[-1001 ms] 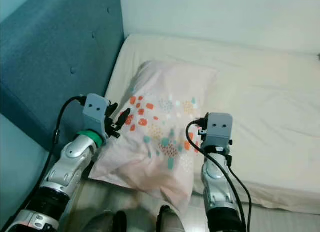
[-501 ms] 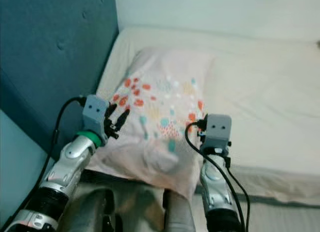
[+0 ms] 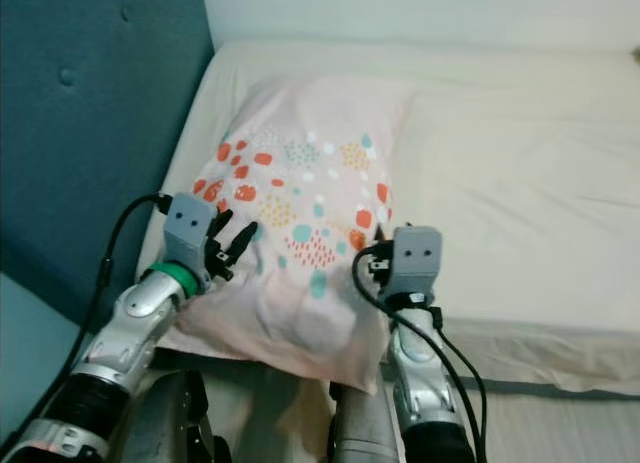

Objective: Clean up the room

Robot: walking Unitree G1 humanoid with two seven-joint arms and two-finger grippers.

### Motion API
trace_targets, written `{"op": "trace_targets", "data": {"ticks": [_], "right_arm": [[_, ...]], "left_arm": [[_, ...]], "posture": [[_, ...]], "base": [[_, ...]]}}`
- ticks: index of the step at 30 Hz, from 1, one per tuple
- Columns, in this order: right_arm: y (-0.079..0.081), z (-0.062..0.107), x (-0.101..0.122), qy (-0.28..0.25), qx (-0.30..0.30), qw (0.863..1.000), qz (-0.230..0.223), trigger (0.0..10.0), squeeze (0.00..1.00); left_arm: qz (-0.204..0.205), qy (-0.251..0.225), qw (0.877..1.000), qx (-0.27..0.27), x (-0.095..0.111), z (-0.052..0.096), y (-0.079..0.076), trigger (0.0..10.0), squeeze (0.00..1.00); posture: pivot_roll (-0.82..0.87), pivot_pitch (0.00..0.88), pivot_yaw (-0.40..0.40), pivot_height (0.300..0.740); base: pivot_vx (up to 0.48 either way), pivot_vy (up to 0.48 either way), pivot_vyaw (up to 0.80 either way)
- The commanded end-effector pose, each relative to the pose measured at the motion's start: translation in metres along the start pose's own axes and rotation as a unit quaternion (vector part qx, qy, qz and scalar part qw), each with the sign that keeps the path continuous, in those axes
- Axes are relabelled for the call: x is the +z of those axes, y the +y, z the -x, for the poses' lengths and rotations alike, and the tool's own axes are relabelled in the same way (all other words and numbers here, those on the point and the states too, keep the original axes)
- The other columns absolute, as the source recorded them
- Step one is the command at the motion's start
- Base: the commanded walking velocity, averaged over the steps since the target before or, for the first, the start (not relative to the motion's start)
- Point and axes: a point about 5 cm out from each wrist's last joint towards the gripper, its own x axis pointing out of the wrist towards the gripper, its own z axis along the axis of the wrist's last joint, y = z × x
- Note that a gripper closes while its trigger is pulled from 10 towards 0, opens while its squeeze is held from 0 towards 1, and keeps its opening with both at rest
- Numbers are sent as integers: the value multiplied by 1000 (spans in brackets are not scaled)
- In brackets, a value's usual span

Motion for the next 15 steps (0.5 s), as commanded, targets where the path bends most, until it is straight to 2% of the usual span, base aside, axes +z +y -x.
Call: {"op": "trace_targets", "data": {"ticks": [1,2,4,6,7,9,10,11,12,13,14,15], "right_arm": [[-4,6,-2,11,15,1000,24,10000,0],[-4,6,-2,11,15,1000,24,10000,0],[-8,11,-1,21,39,999,25,10000,0],[-10,21,-1,42,90,995,11,10000,0],[-10,21,-1,42,90,995,11,10000,0],[-7,36,1,60,167,984,-2,10000,0],[-7,36,1,60,167,984,-2,10000,0],[-3,54,4,78,247,966,2,10000,0],[-4,65,3,95,290,952,18,10000,0],[-4,72,3,106,315,943,29,10000,0],[-4,72,3,106,315,943,29,10000,0],[-8,79,3,118,334,934,43,10000,0]], "left_arm": [[-24,4,1000,-17,2,7,12,10000,0],[-24,4,1000,-17,2,7,12,10000,0],[-39,9,999,-25,7,13,28,10000,0],[-54,19,997,-46,12,23,45,10000,0],[-54,19,997,-46,12,23,45,10000,0],[-60,33,992,-105,15,40,54,10000,0],[-60,33,992,-105,15,40,54,10000,0],[-61,47,980,-185,18,60,53,10000,0],[-70,63,968,-233,16,74,50,10000,0],[-75,74,959,-263,15,83,47,10000,0],[-75,74,959,-263,15,83,47,10000,0],[-86,89,948,-292,12,92,43,10000,0]], "posture": [[-52,123,99,584],[-52,123,99,584],[-52,127,100,584],[-51,135,99,584],[-51,135,99,584],[-48,145,96,584],[-48,145,96,584],[-48,150,92,584],[-47,154,89,584],[-47,154,89,584],[-47,154,89,584],[-46,157,85,584]], "base": [[0,0,0],[0,0,0],[0,0,0],[0,0,0],[0,0,0],[0,0,0],[0,0,0],[0,0,0],[0,0,0],[0,0,0],[0,0,0],[0,0,0]]}}
